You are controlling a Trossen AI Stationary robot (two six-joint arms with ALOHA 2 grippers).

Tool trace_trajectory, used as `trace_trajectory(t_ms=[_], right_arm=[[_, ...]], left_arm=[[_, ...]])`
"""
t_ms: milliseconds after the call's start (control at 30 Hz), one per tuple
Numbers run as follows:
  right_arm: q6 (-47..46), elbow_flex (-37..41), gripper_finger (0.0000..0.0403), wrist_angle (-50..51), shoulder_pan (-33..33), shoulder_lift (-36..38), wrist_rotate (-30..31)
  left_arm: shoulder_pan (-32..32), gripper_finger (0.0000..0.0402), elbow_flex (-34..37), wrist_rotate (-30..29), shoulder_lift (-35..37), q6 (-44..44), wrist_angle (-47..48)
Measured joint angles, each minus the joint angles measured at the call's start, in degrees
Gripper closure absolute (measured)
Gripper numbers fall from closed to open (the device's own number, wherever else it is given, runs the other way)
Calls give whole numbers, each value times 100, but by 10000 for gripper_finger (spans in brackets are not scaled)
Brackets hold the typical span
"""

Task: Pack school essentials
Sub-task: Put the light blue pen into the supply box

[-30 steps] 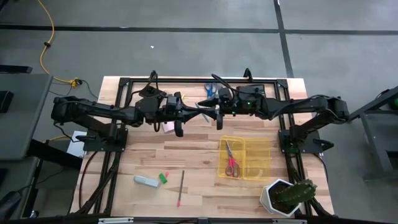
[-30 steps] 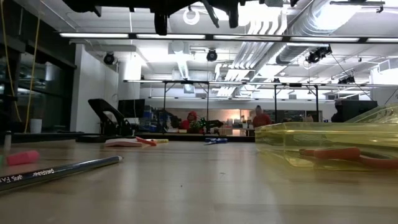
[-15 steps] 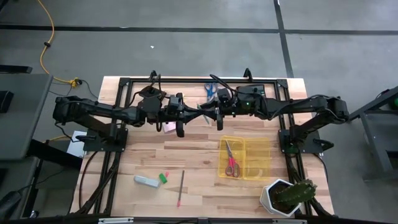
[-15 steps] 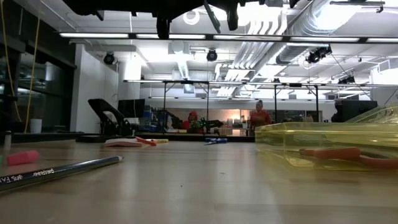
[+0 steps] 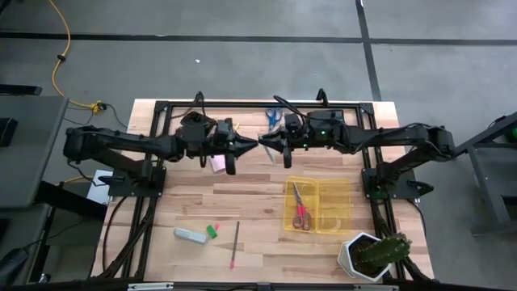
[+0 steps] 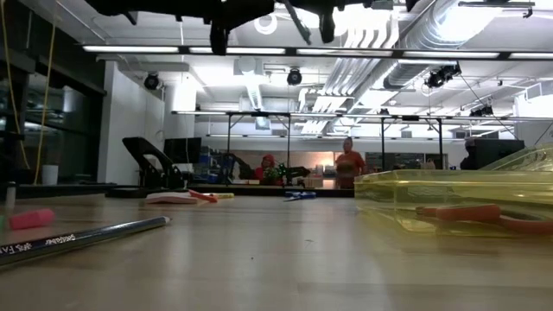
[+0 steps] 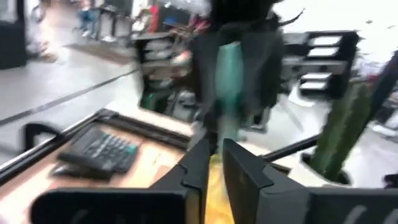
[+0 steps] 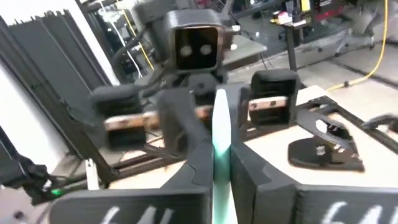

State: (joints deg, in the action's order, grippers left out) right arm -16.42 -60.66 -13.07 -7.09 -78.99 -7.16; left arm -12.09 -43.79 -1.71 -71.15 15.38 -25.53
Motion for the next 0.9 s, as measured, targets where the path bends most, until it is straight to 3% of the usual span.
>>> trace_trajectory(t_ms=[233,433,667,767,900], right_arm=[[454,-2,398,1416,-240,764,9],[469,96,398,2345,-274,1411,72],[100,1060,399,1253,-137,2075,351],[86,1374,399,473,-106,2174,369],[85,1434,399,308,-105,2178,369]], left_arm=[[-320,300,4,6,1514,-243,1805],[-322,275,215,-64,2734,-386,2089],[-107,270,912,240,3822,-65,1996],[-64,270,931,236,3967,-130,2043],[-62,270,931,238,3966,-250,2059]])
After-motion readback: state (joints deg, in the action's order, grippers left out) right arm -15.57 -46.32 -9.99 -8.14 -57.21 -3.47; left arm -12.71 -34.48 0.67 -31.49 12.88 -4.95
